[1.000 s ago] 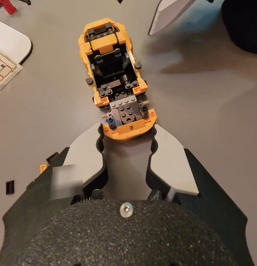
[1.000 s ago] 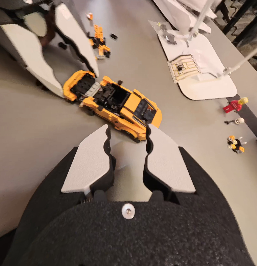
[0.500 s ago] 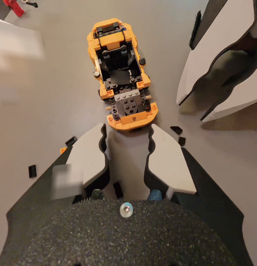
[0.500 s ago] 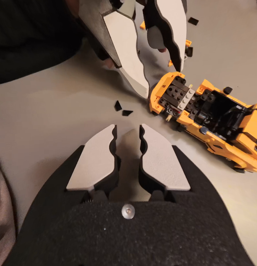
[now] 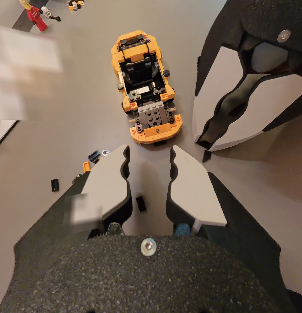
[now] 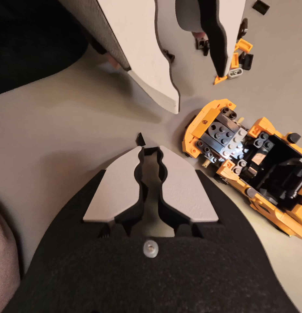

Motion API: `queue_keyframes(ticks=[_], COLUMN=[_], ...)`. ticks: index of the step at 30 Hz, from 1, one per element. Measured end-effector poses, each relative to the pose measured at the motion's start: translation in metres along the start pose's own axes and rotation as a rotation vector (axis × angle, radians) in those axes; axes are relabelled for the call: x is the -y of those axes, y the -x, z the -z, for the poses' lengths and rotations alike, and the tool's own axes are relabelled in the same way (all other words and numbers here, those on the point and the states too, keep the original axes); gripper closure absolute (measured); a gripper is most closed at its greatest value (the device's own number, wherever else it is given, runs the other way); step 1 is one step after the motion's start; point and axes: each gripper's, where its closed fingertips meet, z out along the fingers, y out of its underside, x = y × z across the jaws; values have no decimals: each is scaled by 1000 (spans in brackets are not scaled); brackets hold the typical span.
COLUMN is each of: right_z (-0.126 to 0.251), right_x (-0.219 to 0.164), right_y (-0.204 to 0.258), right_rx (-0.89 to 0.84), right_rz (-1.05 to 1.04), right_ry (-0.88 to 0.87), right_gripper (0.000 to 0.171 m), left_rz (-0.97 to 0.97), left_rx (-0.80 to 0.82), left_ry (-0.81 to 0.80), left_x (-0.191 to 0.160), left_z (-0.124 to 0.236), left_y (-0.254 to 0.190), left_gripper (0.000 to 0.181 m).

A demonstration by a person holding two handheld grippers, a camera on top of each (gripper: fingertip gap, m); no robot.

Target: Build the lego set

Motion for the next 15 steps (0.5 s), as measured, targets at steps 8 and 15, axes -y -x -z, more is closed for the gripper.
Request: queue_keyframes(ticks=[8, 15], right_z=[9, 39], right_x=[-2, -1], right_y=[-1, -12], right_rx=[-6, -70], right_rz=[122, 201], right_ry=[-89, -240], right_gripper=[159, 161], left_rz=[13, 85], left_rx=[-55, -142], left_ry=[-10, -60], left_x=[1, 9], left_z=[0, -3], left_y=[-9, -21], left_gripper=[143, 149])
